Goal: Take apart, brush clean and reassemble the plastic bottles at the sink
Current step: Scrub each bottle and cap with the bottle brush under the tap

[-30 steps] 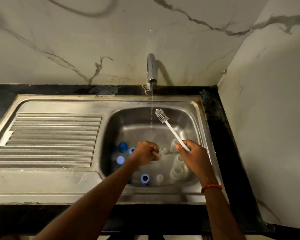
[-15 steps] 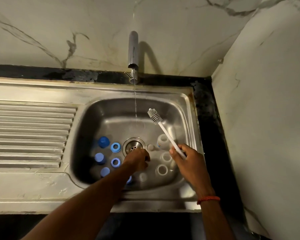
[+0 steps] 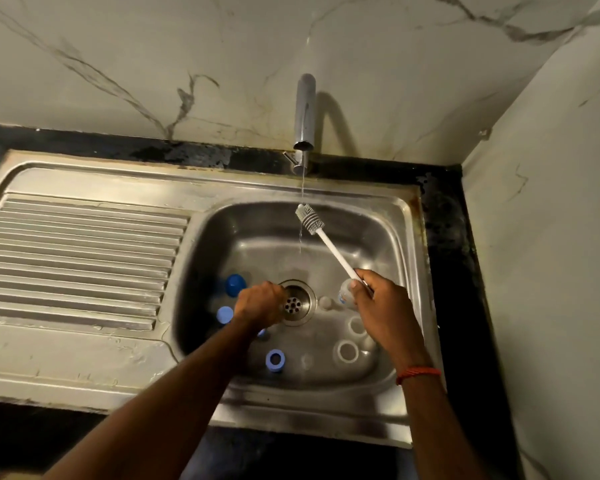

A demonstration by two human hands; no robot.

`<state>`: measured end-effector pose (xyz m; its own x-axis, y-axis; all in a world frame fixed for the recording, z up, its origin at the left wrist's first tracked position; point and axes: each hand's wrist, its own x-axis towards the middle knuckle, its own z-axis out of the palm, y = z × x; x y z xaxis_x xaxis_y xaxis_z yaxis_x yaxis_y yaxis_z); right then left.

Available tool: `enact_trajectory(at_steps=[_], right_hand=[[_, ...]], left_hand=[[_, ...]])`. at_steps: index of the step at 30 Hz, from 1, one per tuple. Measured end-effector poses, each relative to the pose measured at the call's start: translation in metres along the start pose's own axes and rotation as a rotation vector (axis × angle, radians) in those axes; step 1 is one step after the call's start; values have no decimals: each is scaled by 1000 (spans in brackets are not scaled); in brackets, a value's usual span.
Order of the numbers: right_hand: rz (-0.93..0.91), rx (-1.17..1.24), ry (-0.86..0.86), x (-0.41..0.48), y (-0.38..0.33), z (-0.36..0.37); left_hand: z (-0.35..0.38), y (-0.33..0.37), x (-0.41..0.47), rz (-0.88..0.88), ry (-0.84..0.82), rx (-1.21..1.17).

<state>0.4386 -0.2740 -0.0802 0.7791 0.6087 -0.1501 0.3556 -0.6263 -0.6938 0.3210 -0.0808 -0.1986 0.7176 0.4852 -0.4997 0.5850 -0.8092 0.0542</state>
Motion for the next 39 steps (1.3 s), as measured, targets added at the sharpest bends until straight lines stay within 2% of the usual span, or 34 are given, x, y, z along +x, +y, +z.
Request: enact_trajectory(at_steps=[6,15,19,22,24,27,30,32,33,36,39], right_hand=[[-42,60,46,17,-7,12],[-44,97,89,24,-10,11],[-54,125,97,20,-17,8],[-61,130,96,17,-19,5],[-70,140,107,15,-24,2],[-92,139,129,12,-32,-4],[-99,129,145,10,-40,-11],[-91,125,144,8,-44,-15],[-84,121,143,6,-47,-19],[-75,112,114,-5,-54,-26],[-105,91,30,-16,-63,-33]], left_hand=[[3,-22,-8,-106,-84,126],[10,-18,-4,-31,-128,172],[3,-17,-4,-19,-139,140],[-14,-19,-7,-30,-68,55],[-29,-23,-8,-34,12,-97],[-52,-32,-9,-5,85,-473],[-85,-28,-22,-3,103,-1135],[-104,-20,-30,-130,127,-1587],[-113,-19,-34,-189,126,-1740],[-127,-18,-43,-207,89,-2005],[-134,-17,-48,-183,70,-2117]])
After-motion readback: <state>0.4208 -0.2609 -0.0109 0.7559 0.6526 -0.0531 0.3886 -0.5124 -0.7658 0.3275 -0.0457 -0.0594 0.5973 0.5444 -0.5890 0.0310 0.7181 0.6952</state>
